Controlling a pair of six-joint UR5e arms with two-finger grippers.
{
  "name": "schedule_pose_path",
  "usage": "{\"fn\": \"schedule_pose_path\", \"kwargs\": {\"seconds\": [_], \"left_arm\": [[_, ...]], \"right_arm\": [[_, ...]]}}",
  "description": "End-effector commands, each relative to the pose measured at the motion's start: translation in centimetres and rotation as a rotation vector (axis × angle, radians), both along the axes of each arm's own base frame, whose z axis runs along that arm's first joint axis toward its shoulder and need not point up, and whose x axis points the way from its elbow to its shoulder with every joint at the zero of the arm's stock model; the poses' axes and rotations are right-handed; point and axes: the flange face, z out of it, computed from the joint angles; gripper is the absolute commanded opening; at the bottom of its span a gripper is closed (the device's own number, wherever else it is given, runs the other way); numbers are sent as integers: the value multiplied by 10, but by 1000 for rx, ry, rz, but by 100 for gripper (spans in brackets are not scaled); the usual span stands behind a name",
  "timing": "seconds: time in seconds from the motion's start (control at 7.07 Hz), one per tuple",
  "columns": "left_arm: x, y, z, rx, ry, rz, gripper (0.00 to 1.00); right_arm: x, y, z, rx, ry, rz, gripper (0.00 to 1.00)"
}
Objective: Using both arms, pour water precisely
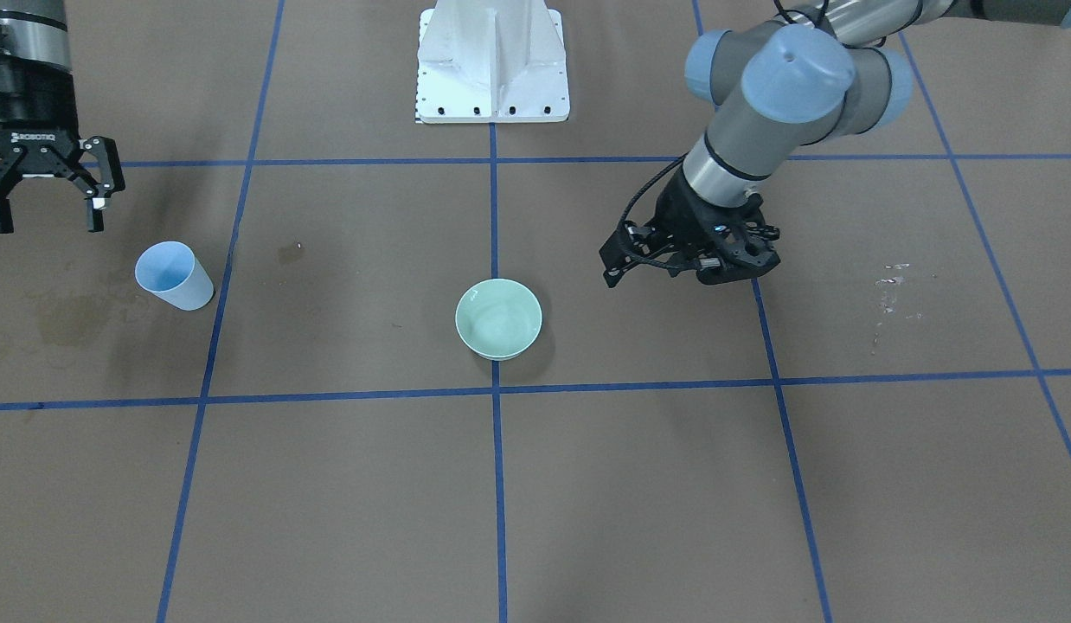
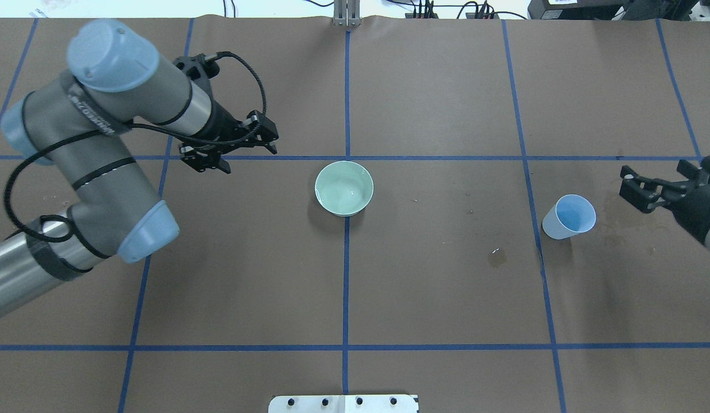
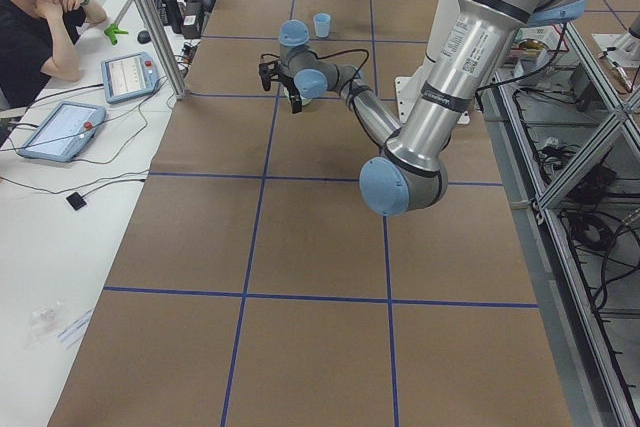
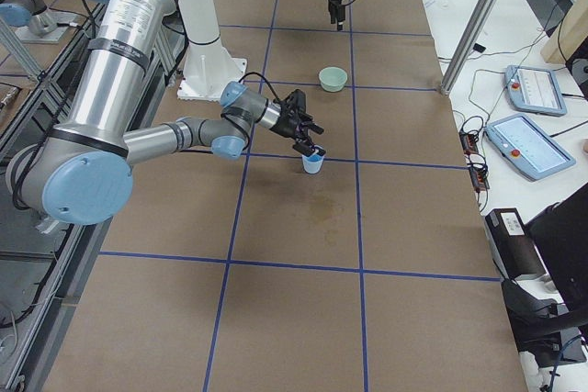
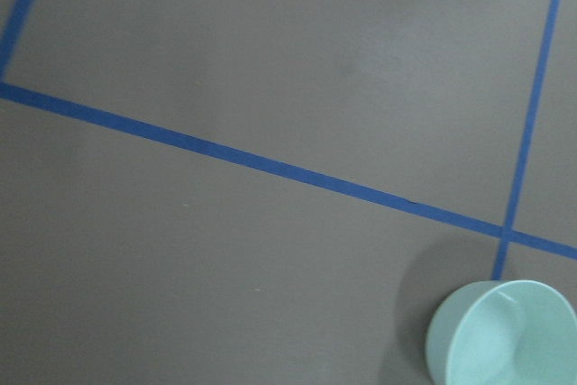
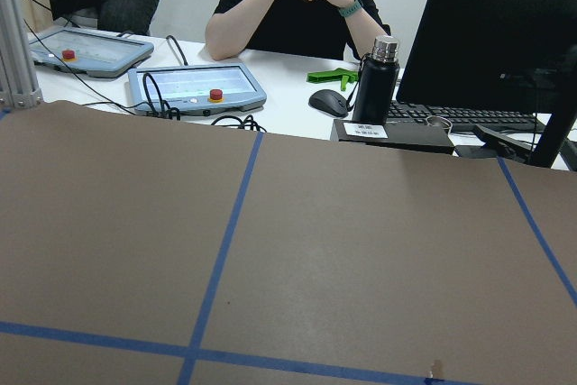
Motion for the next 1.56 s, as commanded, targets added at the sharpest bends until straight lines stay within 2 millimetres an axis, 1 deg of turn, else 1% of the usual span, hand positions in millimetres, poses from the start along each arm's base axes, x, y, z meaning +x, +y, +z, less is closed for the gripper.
{"fn": "schedule_pose_path", "kwargs": {"seconds": [0.0,0.14,0.28,0.42,0.57,0.71,0.85,0.99,1.13,1.27,1.41], "left_arm": [[67,1,-34,-4,-16,-7,100],[84,-2,-34,-11,-31,0,100],[109,1,-30,0,-60,-3,100],[121,6,-22,-2,-76,6,100],[129,12,-19,-2,-79,19,99],[138,13,-12,8,-94,6,97],[151,12,2,15,-92,10,95],[159,10,15,16,-91,13,89],[162,13,14,18,-90,20,58],[160,13,10,23,-82,19,10],[159,13,8,25,-82,17,0]], "right_arm": [[87,-37,-1,-51,-27,-122,100],[121,-52,11,-72,-37,-165,100],[151,-70,29,-97,-72,-209,100],[182,-86,48,-101,-82,-259,100],[203,-94,62,-127,-94,-281,100],[215,-99,61,-160,-100,-314,100],[227,-103,61,-177,-97,-353,100],[239,-103,62,-193,-99,-387,100],[243,-102,64,-205,-101,-410,100],[243,-102,66,-209,-102,-410,100],[244,-102,65,-209,-103,-410,100]]}}
